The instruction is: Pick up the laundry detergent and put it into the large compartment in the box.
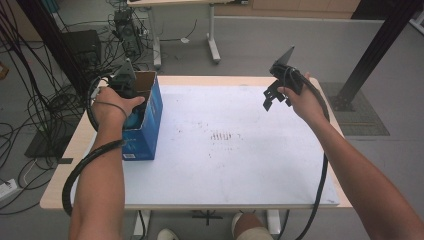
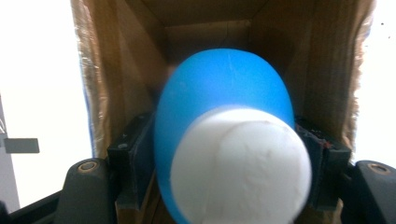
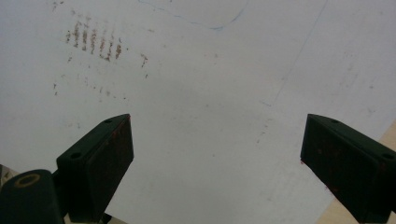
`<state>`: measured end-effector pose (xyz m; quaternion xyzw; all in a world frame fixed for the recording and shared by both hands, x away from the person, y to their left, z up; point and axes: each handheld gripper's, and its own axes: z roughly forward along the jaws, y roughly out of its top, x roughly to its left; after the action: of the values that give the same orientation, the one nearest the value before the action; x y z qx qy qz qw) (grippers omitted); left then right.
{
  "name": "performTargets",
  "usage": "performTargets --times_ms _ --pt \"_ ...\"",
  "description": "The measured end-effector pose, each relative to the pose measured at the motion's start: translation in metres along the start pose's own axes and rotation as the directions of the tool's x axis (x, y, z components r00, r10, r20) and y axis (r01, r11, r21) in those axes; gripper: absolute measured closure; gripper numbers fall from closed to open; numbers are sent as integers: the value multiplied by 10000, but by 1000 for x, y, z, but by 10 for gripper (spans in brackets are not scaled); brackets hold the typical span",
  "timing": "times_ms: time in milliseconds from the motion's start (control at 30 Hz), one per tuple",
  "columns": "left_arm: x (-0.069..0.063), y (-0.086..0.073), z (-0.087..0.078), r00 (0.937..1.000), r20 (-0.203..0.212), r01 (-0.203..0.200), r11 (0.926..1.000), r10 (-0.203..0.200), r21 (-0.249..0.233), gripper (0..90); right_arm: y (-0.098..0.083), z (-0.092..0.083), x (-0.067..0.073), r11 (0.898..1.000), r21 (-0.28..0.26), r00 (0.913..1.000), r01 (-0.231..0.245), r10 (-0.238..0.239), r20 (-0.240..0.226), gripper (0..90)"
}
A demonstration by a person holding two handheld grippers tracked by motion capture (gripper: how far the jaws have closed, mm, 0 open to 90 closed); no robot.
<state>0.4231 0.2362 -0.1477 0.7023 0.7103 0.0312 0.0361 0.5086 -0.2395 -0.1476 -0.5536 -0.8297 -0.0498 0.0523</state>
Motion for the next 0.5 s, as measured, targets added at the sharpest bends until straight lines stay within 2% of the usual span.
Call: performTargets --times_ms 500 --pt "-6 -9 -35 9995 -292 -114 9995 106 -296 285 1 -2 6 9999 -59 9999 102 -102 -48 93"
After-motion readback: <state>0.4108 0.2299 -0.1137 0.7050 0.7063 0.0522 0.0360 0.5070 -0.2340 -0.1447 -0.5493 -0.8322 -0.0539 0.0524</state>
